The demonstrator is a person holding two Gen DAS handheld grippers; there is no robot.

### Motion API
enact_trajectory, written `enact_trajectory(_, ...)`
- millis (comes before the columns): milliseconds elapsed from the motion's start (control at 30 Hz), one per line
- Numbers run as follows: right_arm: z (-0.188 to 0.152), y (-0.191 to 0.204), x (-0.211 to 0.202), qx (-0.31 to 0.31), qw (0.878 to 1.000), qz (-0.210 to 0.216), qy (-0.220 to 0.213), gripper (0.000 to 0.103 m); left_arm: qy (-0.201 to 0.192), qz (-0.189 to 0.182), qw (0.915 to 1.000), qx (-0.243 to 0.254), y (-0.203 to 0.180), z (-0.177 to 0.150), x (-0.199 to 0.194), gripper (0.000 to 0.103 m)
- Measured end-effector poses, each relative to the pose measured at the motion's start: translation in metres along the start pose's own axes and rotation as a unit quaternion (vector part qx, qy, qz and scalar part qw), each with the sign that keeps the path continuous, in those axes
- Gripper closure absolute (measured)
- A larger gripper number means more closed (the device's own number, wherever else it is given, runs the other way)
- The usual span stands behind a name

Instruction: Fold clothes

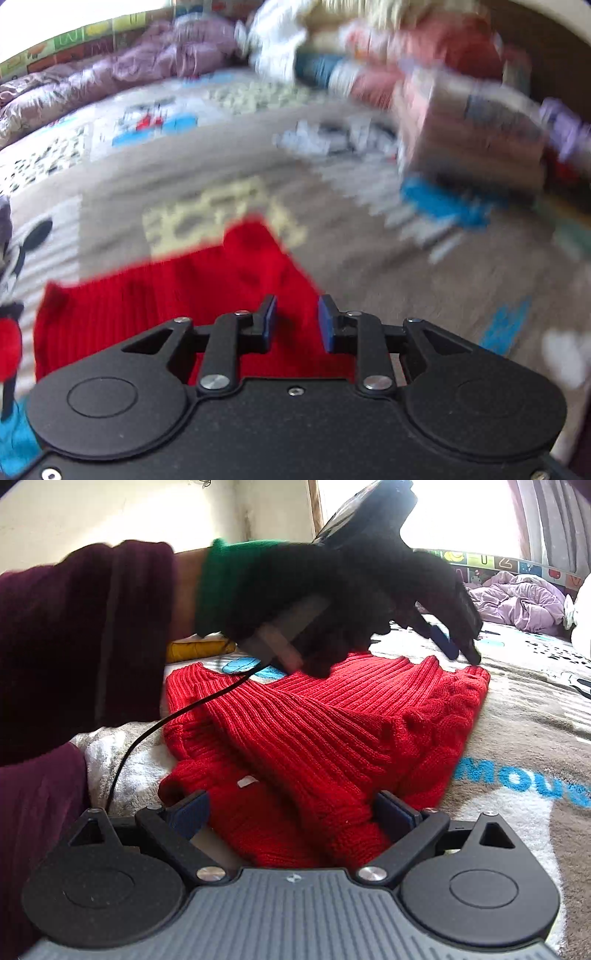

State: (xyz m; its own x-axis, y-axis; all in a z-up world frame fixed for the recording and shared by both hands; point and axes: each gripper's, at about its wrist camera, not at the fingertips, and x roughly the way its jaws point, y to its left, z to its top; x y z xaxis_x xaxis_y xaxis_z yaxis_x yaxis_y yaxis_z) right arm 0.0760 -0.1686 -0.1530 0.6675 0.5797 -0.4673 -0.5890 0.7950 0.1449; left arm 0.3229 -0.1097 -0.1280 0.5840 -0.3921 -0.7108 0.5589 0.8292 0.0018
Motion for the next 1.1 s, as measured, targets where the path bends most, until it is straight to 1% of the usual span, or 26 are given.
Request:
enact_trajectory(33, 0.0, 0.0, -0.001, -0.001, 1.0, -0.001, 0.0, 0.008, 0.006, 0.005, 0.9999, 0.007, -0.002, -0.005, 0.007, 0.079)
enact_trajectory(67, 0.0, 0.0, -0.001, -0.002, 1.0, -0.002, 0.001, 0.008, -0.002, 0.006, 1.0, 0.005, -0.003, -0.006, 0.006, 0.079)
enact_trajectory(133, 0.0, 0.0, 0.0, -0.002, 1.0, -0.003, 0.001, 0.008, -0.016, 0.004, 0.9998, -0.007, -0.006, -0.001, -0.011, 0.079)
enact_trajectory(200, 0.0, 0.001, 0.0, -0.004, 1.0, -0.006, 0.001, 0.008, -0.036, -0.011, 0.9993, 0.002, -0.015, -0.004, -0.034, 0.079)
enact_trajectory(267, 0.001, 0.001, -0.001, -0.008, 1.0, -0.007, 0.001, 0.008, -0.032, -0.014, 0.9994, -0.004, -0.023, -0.013, -0.044, 0.079)
enact_trajectory(333, 0.001, 0.002, -0.003, -0.011, 1.0, -0.007, 0.001, 0.008, -0.011, -0.008, 0.9999, -0.009, -0.026, -0.026, -0.036, 0.079)
enact_trajectory(367, 0.001, 0.002, -0.003, -0.012, 1.0, -0.007, 0.002, 0.008, 0.0, -0.001, 1.0, -0.002, -0.028, -0.032, -0.028, 0.079)
enact_trajectory(400, 0.001, 0.003, -0.003, -0.014, 1.0, -0.008, 0.002, 0.008, 0.0, 0.005, 1.0, 0.006, -0.029, -0.034, -0.027, 0.079)
enact_trajectory(467, 0.001, 0.006, -0.003, -0.021, 1.0, -0.012, 0.003, 0.008, -0.016, 0.016, 0.9997, 0.01, -0.033, -0.03, -0.045, 0.079)
enact_trajectory(533, 0.0, 0.009, -0.005, -0.026, 1.0, -0.016, 0.003, 0.008, -0.046, 0.0, 0.9988, 0.015, -0.04, -0.027, -0.074, 0.079)
enact_trajectory(600, 0.0, 0.013, -0.006, -0.032, 0.999, -0.02, 0.003, 0.009, -0.055, -0.014, 0.9984, 0.009, -0.047, -0.033, -0.093, 0.079)
enact_trajectory(633, 0.0, 0.015, -0.007, -0.036, 0.999, -0.021, 0.003, 0.009, -0.047, -0.017, 0.9987, 0.005, -0.05, -0.039, -0.094, 0.079)
enact_trajectory(667, -0.001, 0.016, -0.008, -0.041, 0.999, -0.023, 0.003, 0.009, -0.03, -0.022, 0.9993, -0.002, -0.052, -0.047, -0.088, 0.079)
enact_trajectory(733, -0.003, 0.017, -0.011, -0.046, 0.999, -0.025, 0.003, 0.009, 0.016, -0.035, 0.999, -0.023, -0.051, -0.063, -0.067, 0.079)
enact_trajectory(767, -0.004, 0.016, -0.011, -0.047, 0.999, -0.025, 0.003, 0.009, 0.018, -0.037, 0.9988, -0.026, -0.05, -0.068, -0.063, 0.079)
enact_trajectory(833, -0.005, 0.017, -0.012, -0.048, 0.998, -0.028, 0.001, 0.01, -0.01, -0.033, 0.9989, -0.033, -0.048, -0.067, -0.078, 0.079)
enact_trajectory(867, -0.005, 0.017, -0.013, -0.044, 0.999, -0.027, -0.002, 0.011, -0.033, -0.031, 0.9978, -0.048, -0.046, -0.065, -0.093, 0.079)
enact_trajectory(933, -0.005, 0.017, -0.02, -0.033, 0.999, -0.026, -0.012, 0.012, -0.071, -0.025, 0.9944, -0.074, -0.038, -0.066, -0.124, 0.075)
enact_trajectory(967, -0.005, 0.017, -0.023, -0.028, 0.999, -0.025, -0.018, 0.013, -0.087, -0.011, 0.9925, -0.085, -0.033, -0.07, -0.139, 0.073)
enact_trajectory(1000, -0.005, 0.018, -0.026, -0.028, 0.999, -0.025, -0.022, 0.013, -0.1, -0.002, 0.99, -0.1, -0.027, -0.075, -0.151, 0.067)
enact_trajectory(1033, -0.005, 0.019, -0.03, -0.03, 0.999, -0.025, -0.027, 0.014, -0.104, -0.002, 0.9868, -0.124, -0.021, -0.085, -0.156, 0.055)
enact_trajectory(1100, -0.006, 0.021, -0.035, -0.032, 0.999, -0.026, -0.035, 0.016, -0.113, -0.003, 0.9787, -0.172, -0.007, -0.104, -0.165, 0.047)
